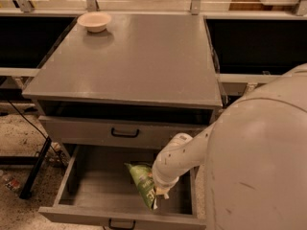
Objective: Place green jalapeno chip bag into middle drawer
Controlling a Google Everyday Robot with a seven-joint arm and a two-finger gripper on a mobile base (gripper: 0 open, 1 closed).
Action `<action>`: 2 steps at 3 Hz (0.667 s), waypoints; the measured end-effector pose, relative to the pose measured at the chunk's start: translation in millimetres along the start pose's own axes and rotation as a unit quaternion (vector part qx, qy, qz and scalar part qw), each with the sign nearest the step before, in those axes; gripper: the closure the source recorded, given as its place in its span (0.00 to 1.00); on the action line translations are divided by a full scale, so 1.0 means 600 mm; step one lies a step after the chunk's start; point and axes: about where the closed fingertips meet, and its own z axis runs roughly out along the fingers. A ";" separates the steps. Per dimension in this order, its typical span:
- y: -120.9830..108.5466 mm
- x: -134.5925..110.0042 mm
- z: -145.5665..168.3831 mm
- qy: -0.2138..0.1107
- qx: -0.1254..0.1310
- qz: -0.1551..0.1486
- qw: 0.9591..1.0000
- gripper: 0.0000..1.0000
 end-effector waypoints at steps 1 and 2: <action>0.000 0.015 0.053 -0.010 -0.015 0.022 1.000 1.00; 0.000 0.016 0.053 -0.010 -0.015 0.023 1.000 1.00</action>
Offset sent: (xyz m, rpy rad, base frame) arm 0.0163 -0.0070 -0.0616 0.0366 0.0693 -0.0689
